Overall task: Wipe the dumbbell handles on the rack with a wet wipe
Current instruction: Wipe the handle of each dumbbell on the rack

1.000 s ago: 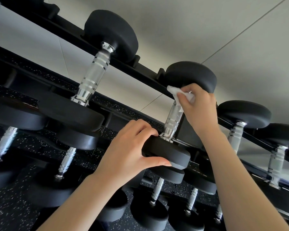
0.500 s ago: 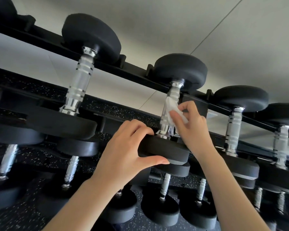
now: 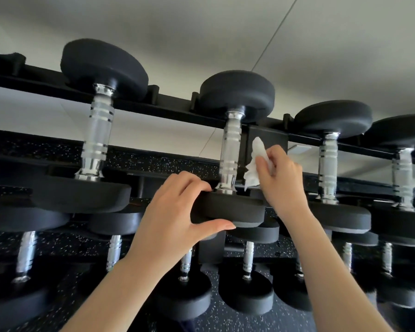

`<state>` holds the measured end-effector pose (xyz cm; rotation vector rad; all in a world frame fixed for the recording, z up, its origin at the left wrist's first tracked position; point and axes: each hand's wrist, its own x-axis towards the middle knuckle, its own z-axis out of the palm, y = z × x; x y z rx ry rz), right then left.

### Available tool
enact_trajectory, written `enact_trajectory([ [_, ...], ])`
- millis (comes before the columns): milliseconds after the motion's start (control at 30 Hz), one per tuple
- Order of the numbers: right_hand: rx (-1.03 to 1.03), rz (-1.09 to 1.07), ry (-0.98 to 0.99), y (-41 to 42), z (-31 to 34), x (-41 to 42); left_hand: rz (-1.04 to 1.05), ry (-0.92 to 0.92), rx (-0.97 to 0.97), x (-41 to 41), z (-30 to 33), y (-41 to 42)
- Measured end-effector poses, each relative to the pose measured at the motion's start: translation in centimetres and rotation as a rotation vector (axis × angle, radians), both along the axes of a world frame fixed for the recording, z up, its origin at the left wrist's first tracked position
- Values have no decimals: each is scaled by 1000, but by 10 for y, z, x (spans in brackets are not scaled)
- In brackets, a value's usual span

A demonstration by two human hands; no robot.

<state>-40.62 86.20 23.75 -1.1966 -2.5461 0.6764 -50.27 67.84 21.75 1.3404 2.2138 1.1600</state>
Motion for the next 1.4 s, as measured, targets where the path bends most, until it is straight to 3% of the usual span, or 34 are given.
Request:
enact_trajectory([
  [433,56,-287,58,4,47,80,-236,252,26,30,29,36],
  [700,74,-316,60,51,68,135,-313,268,35,86,44,83],
  [1100,158,43,146,145,57,164,-164,276,-83,166,32,160],
  [1400,271,177,255,166,15,112,-38,205,-136,175,20,156],
])
